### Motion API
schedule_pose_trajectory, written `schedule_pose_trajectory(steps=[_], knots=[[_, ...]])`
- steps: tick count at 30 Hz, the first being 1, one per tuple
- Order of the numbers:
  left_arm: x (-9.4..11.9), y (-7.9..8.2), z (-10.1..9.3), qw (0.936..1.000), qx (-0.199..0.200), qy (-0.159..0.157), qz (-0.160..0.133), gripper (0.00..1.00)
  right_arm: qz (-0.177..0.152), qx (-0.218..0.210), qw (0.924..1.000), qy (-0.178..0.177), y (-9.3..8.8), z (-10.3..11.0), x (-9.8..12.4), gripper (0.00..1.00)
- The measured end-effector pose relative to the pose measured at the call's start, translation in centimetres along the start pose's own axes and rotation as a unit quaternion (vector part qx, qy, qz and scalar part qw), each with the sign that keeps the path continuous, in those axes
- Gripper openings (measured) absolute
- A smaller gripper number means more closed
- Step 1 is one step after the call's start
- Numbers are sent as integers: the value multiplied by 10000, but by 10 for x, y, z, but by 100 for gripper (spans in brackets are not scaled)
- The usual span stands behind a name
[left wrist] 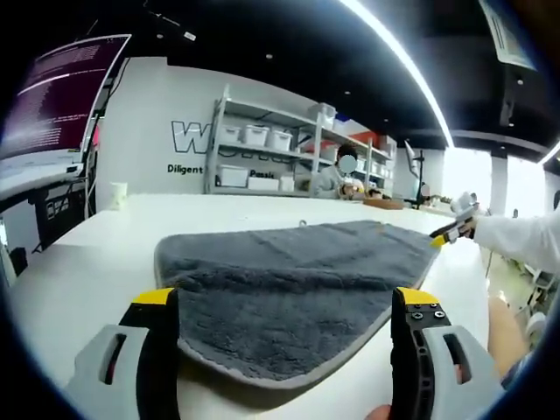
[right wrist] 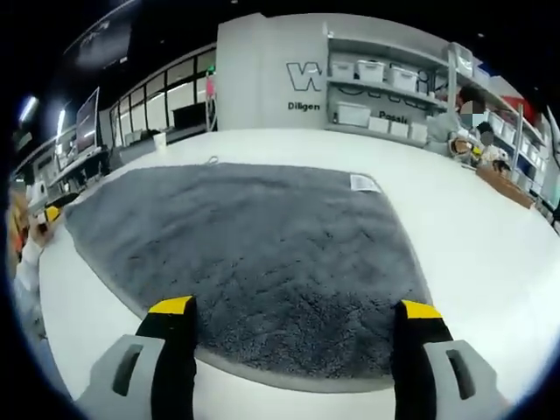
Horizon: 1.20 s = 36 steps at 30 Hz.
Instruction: Open the folded towel by lifting each exposed corner and separating the folded layers until the towel lies flat within the target outline without major curled edges
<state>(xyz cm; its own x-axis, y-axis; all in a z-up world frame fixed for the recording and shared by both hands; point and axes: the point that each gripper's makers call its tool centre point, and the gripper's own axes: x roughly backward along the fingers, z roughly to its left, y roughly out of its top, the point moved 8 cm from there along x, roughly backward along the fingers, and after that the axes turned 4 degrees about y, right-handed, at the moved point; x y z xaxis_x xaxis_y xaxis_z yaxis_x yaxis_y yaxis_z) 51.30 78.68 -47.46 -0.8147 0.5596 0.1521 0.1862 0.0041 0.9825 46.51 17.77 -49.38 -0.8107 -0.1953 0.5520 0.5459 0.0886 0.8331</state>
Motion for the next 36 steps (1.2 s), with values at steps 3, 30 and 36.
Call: schedule_pose_trajectory(steps=[3, 30, 36], knots=[[0, 0, 0, 10000, 0, -3, 0, 99, -32, 5, 10000, 1, -3, 1, 3, 93], [0, 0, -1, 9998, -168, 96, 78, 99, -1966, -311, 9800, -6, -3, 1, 54, 93], [1, 0, -4, 9988, -412, 246, 120, 99, -2007, -251, 9793, 64, -15, 8, 71, 93]])
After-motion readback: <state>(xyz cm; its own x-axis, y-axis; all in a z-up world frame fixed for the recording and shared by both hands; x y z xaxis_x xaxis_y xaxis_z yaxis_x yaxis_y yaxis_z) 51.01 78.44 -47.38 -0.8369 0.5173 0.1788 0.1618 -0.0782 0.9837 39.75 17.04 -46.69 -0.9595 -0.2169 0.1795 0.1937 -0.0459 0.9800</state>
